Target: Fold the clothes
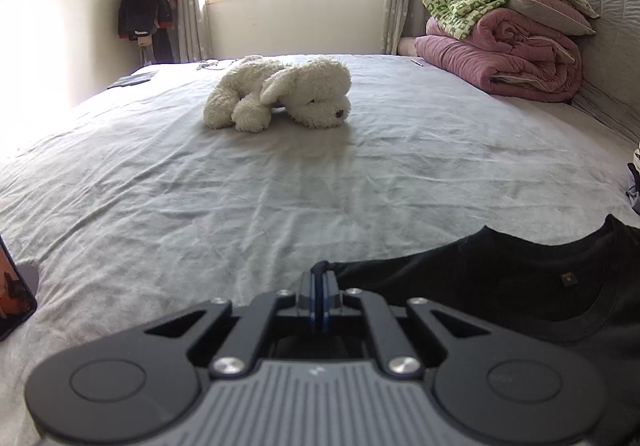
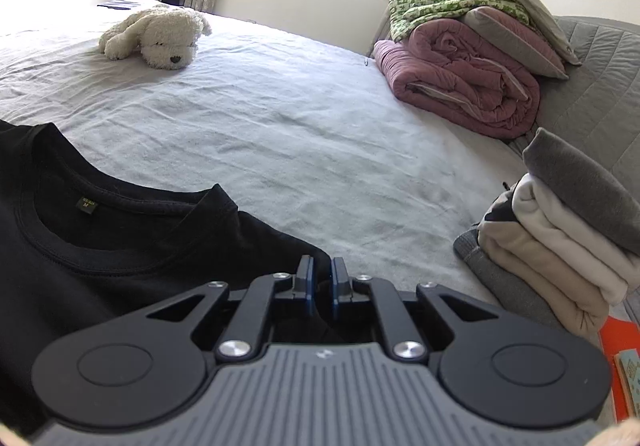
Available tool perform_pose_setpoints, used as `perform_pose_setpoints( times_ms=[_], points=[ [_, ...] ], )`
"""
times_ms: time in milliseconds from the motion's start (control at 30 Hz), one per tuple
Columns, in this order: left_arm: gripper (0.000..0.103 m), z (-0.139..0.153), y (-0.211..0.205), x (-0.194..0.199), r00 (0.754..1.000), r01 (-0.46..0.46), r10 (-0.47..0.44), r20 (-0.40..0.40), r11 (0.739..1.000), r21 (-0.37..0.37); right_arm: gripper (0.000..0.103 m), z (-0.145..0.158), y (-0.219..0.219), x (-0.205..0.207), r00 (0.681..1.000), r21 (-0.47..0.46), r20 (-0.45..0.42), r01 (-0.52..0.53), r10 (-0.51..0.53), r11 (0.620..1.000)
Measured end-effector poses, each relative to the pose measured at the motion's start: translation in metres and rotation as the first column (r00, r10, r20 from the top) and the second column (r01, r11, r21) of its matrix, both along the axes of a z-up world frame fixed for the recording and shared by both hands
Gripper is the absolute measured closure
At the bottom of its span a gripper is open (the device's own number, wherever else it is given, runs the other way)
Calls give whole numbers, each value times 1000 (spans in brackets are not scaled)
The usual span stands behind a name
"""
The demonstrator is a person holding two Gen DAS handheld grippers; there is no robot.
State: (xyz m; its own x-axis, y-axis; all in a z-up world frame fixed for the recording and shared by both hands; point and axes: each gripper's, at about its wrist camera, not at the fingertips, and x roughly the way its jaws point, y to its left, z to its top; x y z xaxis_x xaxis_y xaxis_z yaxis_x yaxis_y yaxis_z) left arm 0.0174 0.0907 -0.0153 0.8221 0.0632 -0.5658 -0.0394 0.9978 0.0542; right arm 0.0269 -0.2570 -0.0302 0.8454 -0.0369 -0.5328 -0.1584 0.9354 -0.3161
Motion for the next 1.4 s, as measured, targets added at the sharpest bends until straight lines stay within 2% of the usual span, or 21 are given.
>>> perform_pose_setpoints(
  times_ms=[100,300,533,733,867,967,1133,1267,1400],
  points=[
    [100,3,-7,5,999,-20,17,52,998,56,94,1,12,2,998,-57,61,16,-13,998],
    [100,17,-9,44,989,-79,59,139,987,141,94,12,25,31,987,-56,153,48,-39,997],
    [100,25,-4,118,979,-148,119,165,973,175,94,16,42,98,979,-73,202,51,-35,996],
    [100,18,-6,180,977,-168,129,172,957,238,94,7,58,154,971,-149,237,56,-19,987],
    [100,1,-6,215,977,-179,134,167,939,293,94,-6,67,189,973,-175,230,53,-12,983],
    [100,-17,-4,236,977,-193,154,146,932,307,94,-20,76,209,975,-205,221,45,1,978],
    [102,-49,5,265,980,-200,186,72,924,325,94,-49,87,235,986,-252,163,23,19,967],
    [102,-52,14,273,981,-188,195,6,938,291,94,-62,92,247,997,-297,66,-13,34,955],
    [100,-46,12,267,984,-176,181,11,939,296,92,-61,93,245,998,-312,50,-17,34,950]
  ],
)
